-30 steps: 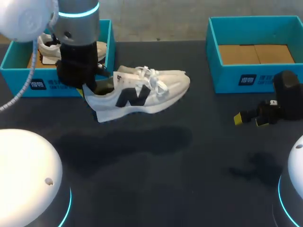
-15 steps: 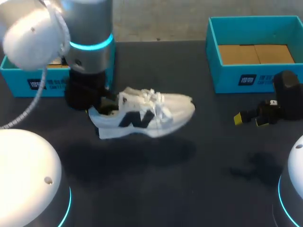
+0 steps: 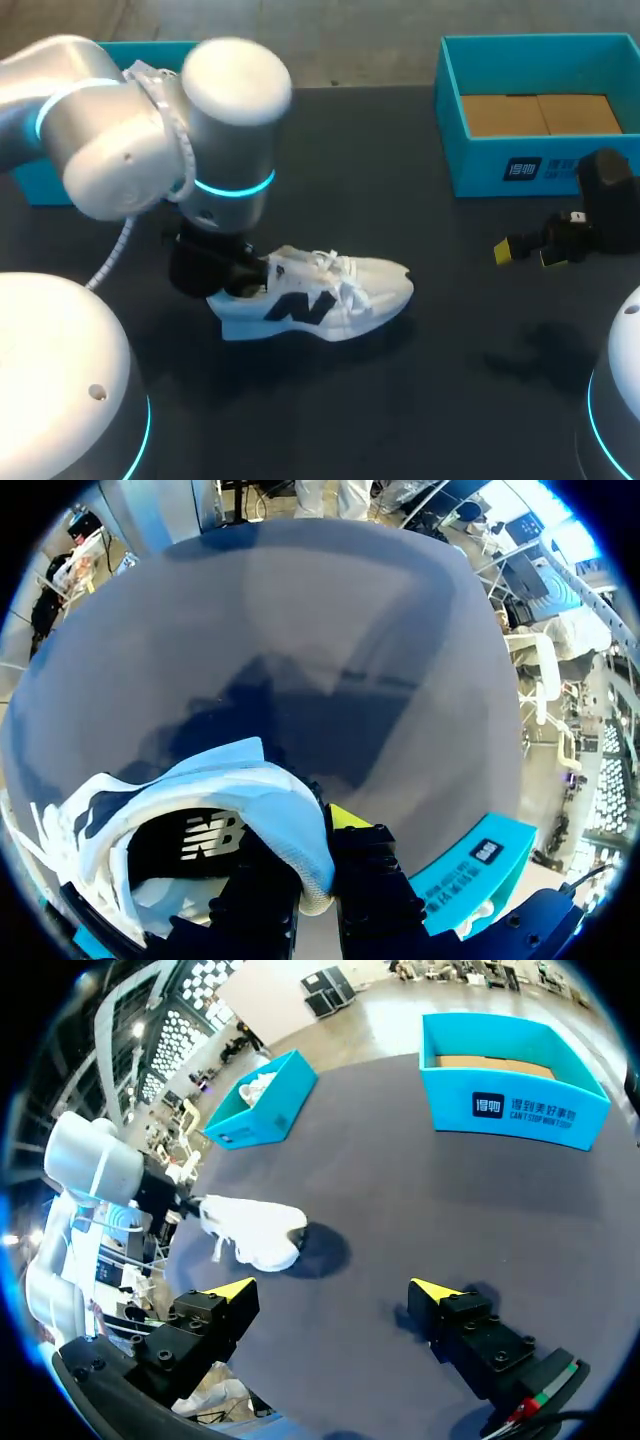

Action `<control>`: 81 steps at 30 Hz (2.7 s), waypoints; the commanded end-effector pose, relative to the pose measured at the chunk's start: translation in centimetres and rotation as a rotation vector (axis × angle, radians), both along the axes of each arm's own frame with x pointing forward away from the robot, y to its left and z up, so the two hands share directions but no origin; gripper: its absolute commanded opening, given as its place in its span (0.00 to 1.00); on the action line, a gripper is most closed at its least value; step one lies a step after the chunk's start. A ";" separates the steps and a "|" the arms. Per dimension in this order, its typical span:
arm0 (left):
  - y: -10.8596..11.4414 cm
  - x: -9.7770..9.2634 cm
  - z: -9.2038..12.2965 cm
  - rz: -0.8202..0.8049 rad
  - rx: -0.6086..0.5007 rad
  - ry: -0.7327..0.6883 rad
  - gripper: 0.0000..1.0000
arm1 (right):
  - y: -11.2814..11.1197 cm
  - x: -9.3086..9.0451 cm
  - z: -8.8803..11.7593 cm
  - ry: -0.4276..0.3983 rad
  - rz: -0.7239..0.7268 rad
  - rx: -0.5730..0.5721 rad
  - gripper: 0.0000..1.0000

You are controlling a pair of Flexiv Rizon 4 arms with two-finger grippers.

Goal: Take the shoe out of the shoebox, open the shoe tongue, remove and reinsert the insole, then place the shoe into the shoebox

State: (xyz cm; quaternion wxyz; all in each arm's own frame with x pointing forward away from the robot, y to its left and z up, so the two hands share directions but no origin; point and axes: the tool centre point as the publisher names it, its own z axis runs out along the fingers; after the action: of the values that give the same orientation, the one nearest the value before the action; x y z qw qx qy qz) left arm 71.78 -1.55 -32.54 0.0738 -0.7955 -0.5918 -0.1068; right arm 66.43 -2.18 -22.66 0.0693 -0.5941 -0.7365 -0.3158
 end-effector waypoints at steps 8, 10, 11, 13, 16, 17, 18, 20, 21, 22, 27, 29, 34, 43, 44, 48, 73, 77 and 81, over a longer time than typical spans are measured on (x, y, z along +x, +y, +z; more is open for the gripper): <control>-0.8 1.5 -4.4 0.036 0.035 -0.002 0.00 | 0.1 -0.1 0.0 0.000 -0.002 -0.002 1.00; -0.9 1.8 -4.8 0.027 0.025 0.007 0.00 | 0.1 -0.1 0.0 0.000 -0.002 -0.002 1.00; -1.0 2.0 -5.0 0.024 0.025 0.008 0.00 | 0.1 -0.1 0.0 0.000 -0.002 -0.002 1.00; -1.2 2.3 -5.5 0.009 0.029 0.010 0.00 | 0.1 -0.1 0.0 0.000 -0.002 -0.002 1.00; -1.5 2.6 -5.8 -0.017 0.037 0.015 0.00 | 0.1 -0.1 0.0 0.000 -0.002 -0.002 1.00; -1.6 2.7 -5.8 -0.019 0.040 0.014 0.00 | 0.1 -0.1 0.0 0.000 -0.002 -0.002 1.00; -1.6 2.8 -5.8 -0.020 0.042 0.015 0.00 | 0.1 -0.1 0.0 0.000 -0.002 -0.002 1.00; -1.7 2.9 -5.8 -0.024 0.044 0.017 0.00 | 0.1 -0.1 0.0 0.000 -0.002 -0.002 1.00; -1.8 3.0 -5.8 -0.024 0.046 0.017 0.00 | 0.1 -0.1 0.0 0.000 -0.002 -0.002 1.00; -1.8 3.0 -5.8 -0.024 0.046 0.018 0.00 | 0.1 -0.1 0.0 0.000 -0.002 -0.002 1.00; -2.0 3.0 -5.6 -0.026 0.048 0.026 0.81 | 0.1 -0.1 0.0 0.000 -0.002 -0.002 1.00; -2.1 2.8 -5.4 -0.028 0.050 0.029 1.00 | 0.1 -0.1 0.0 0.000 -0.002 -0.002 1.00; -2.0 2.3 -4.2 0.014 0.026 0.018 1.00 | 0.1 -0.1 0.0 0.000 -0.002 -0.002 1.00; -1.1 1.4 -0.5 0.182 -0.159 -0.017 1.00 | 0.1 -0.1 0.0 0.000 -0.002 -0.002 1.00; -0.9 1.4 0.0 0.205 -0.190 -0.017 1.00 | 0.1 -0.1 0.0 0.000 -0.002 -0.002 1.00; 0.3 1.6 1.8 0.360 -0.305 -0.001 1.00 | 0.1 -0.1 0.0 0.000 -0.002 -0.002 1.00; 2.8 1.2 4.1 0.742 -0.511 0.061 1.00 | 0.1 -0.1 0.0 0.000 -0.002 -0.002 1.00; 2.7 0.7 3.5 0.810 -0.504 0.124 1.00 | 0.1 -0.1 0.0 0.000 -0.002 -0.002 1.00; 2.7 0.2 3.1 0.933 -0.563 0.235 1.00 | 0.1 -0.1 0.0 0.000 -0.002 -0.002 1.00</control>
State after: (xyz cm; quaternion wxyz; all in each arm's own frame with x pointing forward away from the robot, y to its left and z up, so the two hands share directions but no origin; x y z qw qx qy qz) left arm 71.47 0.67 -28.88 -0.0352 -0.4767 -0.8669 0.1416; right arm 66.43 -2.18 -22.66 0.0693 -0.5941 -0.7365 -0.3158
